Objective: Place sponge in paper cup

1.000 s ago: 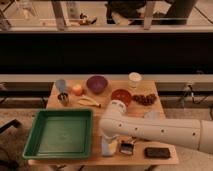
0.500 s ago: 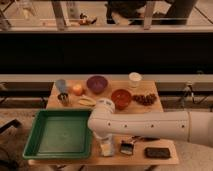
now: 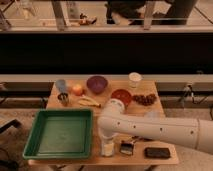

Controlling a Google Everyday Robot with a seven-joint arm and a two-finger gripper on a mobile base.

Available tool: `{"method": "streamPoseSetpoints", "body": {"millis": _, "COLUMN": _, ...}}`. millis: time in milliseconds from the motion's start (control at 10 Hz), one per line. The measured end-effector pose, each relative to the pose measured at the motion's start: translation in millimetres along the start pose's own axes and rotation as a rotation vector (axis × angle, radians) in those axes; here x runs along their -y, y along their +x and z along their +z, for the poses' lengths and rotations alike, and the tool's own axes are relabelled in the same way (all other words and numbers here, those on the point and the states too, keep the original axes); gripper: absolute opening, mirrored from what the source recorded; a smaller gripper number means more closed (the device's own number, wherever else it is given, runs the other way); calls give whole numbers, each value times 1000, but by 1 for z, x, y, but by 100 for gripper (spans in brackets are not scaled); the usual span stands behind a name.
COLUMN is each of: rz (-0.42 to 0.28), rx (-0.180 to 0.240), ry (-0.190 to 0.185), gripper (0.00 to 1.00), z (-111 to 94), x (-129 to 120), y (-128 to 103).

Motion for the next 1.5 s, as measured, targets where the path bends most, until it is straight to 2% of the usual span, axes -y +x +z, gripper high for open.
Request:
{"method": "streamPoseSetpoints", "body": {"millis": 200, "rz": 25, "rx": 34, "ry": 39, "gripper": 80, "z": -2, "x": -1, "y": 5}}
{"method": "streamPoseSetpoints", "body": {"millis": 300, "rz": 27, "rx": 34, "ry": 46, "gripper": 80, "z": -2, "x": -1, "y": 6}}
{"method": "streamPoseSetpoints", "body": {"millis": 400, "rz": 40, "rx": -16, "ry": 67, "gripper": 80, "z": -1, "x": -4, "y": 4}}
{"method": "streamPoseSetpoints", "body": {"millis": 500, "rz": 42, "rx": -59, "ry": 51, "gripper": 80, "z": 3, "x": -9, "y": 1}}
{"method": "streamPoseSetpoints", "body": {"millis": 900, "rz": 59, "rx": -114, "ry": 52, "gripper": 80, "z": 17, "x": -16, "y": -8}}
{"method": "streamPoseSetpoints", "body": {"millis": 1500, "rz": 126, "rx": -137, "ry": 102, "gripper": 80, "z": 27, "x": -4, "y": -1}}
